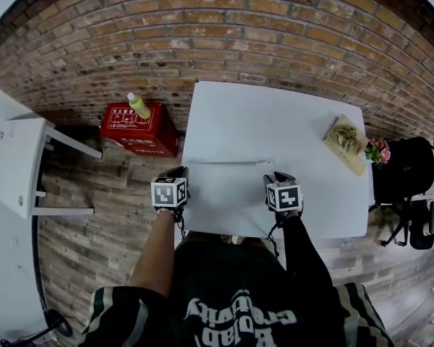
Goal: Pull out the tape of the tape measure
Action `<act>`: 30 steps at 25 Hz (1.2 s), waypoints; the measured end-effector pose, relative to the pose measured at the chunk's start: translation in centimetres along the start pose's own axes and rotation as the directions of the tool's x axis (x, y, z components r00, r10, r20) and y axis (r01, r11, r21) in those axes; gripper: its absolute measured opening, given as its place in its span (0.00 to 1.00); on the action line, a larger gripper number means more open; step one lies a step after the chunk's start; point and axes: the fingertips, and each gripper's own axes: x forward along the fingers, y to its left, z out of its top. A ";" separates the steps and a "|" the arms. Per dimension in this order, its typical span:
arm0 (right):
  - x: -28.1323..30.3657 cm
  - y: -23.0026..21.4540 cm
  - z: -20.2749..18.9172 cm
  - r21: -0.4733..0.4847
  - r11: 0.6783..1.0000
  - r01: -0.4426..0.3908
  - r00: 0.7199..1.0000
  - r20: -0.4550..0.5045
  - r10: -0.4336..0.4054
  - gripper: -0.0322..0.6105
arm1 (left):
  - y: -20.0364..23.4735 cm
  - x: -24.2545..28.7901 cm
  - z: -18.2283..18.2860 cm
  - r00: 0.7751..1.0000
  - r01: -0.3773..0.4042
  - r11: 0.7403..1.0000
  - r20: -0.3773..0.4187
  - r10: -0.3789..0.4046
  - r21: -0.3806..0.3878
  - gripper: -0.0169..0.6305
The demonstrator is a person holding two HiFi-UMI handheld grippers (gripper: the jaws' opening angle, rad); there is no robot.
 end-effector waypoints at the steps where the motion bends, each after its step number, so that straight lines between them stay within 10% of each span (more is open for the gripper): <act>1: 0.2 0.2 -0.2 -0.001 1.000 -0.002 1.000 -0.009 0.002 0.28 | 0.2 0.1 -0.4 1.000 -0.008 1.000 -0.009 0.008 -0.001 0.09; 16: 2.1 1.4 -2.3 -0.040 0.999 -0.019 0.998 -0.064 0.016 0.29 | 0.4 1.3 -2.0 0.998 -0.039 0.999 -0.042 0.041 0.031 0.09; 19: 2.1 1.8 -1.8 -0.038 0.998 -0.048 0.999 -0.020 0.047 0.43 | -0.2 1.3 -1.7 0.999 -0.028 0.998 -0.024 0.030 0.055 0.14; 30: -3.3 1.8 5.6 -0.058 0.998 -0.032 0.958 0.284 0.047 0.44 | 0.1 -4.3 5.3 0.972 -0.075 0.992 0.230 0.049 0.102 0.24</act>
